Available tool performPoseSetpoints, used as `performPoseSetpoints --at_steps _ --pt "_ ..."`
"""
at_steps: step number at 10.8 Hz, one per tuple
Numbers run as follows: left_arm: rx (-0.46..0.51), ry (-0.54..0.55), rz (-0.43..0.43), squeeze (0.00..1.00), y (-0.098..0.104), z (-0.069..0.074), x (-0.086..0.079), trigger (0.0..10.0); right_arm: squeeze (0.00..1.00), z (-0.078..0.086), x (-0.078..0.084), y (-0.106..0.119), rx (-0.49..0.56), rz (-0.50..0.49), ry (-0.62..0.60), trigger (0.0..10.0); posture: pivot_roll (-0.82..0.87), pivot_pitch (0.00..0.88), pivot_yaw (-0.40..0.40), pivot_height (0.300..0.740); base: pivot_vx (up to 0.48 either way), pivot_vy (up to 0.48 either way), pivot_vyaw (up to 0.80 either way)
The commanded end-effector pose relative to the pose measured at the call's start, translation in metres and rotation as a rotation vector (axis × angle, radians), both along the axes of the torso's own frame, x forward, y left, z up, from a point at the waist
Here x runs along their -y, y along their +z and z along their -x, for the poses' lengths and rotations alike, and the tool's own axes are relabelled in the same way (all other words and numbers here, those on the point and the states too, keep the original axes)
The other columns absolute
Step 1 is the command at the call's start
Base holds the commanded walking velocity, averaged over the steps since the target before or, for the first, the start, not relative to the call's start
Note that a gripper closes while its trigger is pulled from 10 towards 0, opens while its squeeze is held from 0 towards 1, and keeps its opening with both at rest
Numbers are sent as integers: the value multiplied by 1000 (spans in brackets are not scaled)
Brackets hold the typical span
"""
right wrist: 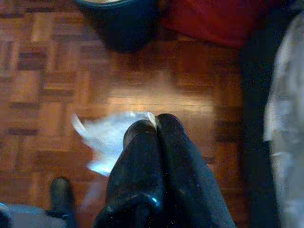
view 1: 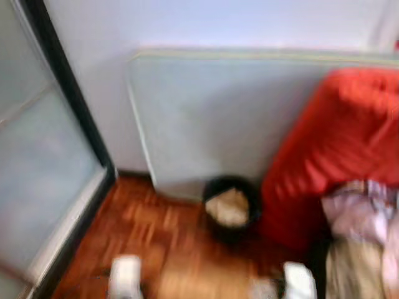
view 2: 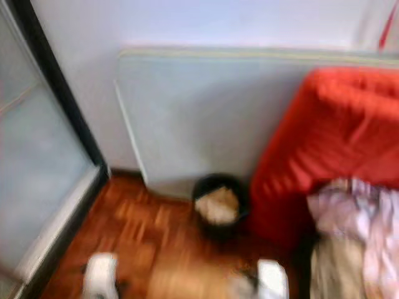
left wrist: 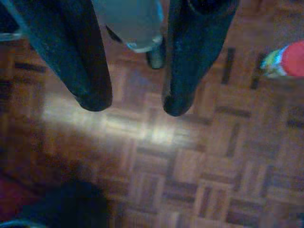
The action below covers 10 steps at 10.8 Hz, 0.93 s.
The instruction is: Clean up the room
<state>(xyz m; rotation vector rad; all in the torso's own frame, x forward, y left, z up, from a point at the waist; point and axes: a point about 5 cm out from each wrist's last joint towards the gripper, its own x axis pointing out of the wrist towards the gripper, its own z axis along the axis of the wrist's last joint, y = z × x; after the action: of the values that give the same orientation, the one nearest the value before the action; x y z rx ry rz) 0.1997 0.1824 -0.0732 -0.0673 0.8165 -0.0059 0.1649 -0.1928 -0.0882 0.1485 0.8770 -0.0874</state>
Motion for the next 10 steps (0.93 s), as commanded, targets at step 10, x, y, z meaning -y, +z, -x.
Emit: performPoseSetpoints --at_steps 10 --pt "-4 22 -15 0 1 1 -12 10000 0 -6 -17 0 -2 -8 80 10000 37 0 -4 740 292 0 137"
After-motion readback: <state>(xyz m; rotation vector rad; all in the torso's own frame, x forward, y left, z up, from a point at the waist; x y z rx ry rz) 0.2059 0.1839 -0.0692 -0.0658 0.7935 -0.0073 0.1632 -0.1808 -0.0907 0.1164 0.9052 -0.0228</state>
